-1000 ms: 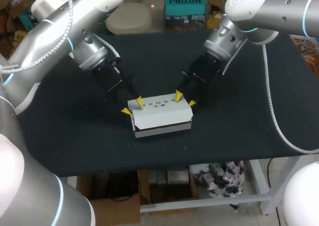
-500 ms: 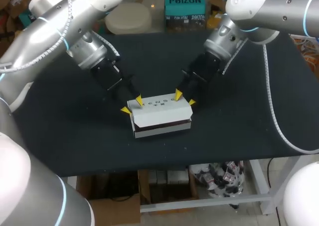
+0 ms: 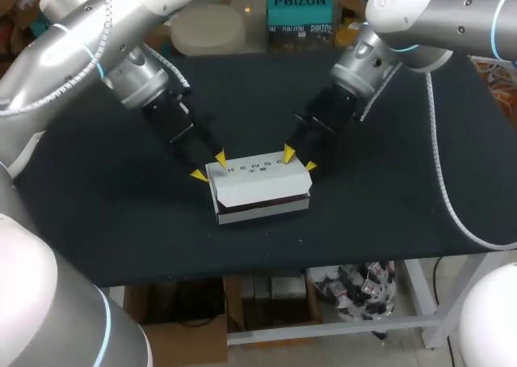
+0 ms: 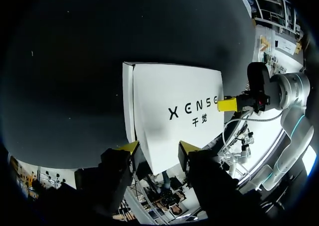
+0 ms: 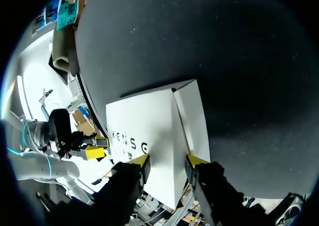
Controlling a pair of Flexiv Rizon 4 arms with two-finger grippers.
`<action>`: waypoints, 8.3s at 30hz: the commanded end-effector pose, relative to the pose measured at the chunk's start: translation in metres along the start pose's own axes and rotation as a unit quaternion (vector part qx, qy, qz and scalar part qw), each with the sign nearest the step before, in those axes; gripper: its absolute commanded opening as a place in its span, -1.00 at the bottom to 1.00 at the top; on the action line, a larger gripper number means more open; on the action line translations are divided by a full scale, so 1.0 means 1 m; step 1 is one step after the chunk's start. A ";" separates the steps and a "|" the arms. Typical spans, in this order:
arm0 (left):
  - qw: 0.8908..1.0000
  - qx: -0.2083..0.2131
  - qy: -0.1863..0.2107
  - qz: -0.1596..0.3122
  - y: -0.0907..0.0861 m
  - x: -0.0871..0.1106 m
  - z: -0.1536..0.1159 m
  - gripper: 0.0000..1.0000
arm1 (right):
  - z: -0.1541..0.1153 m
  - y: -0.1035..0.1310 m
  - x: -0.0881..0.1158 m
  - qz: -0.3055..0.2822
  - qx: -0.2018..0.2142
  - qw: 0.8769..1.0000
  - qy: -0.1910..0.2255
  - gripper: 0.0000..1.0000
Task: Assemble the packaging by folding the flat box into shape, placing the metal phone stand inside, and closing the box properly
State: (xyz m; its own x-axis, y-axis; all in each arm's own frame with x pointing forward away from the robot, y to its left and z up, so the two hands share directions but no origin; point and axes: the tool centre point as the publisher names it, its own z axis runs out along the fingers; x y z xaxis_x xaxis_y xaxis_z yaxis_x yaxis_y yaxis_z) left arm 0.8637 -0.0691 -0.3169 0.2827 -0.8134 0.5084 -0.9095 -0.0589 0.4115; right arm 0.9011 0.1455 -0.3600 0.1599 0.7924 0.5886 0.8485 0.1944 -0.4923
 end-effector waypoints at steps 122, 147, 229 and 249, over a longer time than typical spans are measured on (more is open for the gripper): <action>0.667 0.099 -0.383 0.631 0.020 0.027 0.034 0.84 | 0.000 0.001 0.001 0.000 0.001 1.000 -0.001 -0.09; 0.658 0.094 -0.411 0.625 0.005 0.024 0.035 0.62 | 0.000 0.001 0.001 0.000 0.001 1.000 -0.001 -0.10; 0.605 0.161 -0.485 0.611 -0.002 0.028 0.057 -0.36 | 0.000 0.001 0.001 0.000 0.001 1.000 -0.001 -0.10; 0.603 0.168 -0.491 0.606 -0.006 0.022 0.067 -0.36 | 0.000 0.001 0.001 0.000 0.001 1.000 -0.001 -0.11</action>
State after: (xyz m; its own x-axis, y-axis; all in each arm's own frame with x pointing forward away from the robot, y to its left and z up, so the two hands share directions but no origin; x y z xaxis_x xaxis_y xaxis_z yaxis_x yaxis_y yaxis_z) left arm 0.8564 -0.1221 -0.3536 -0.8233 -0.3174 -0.4705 -0.3216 0.9440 -0.0740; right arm 0.9013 0.1457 -0.3606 0.1602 0.7926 0.5884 0.8484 0.1941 -0.4925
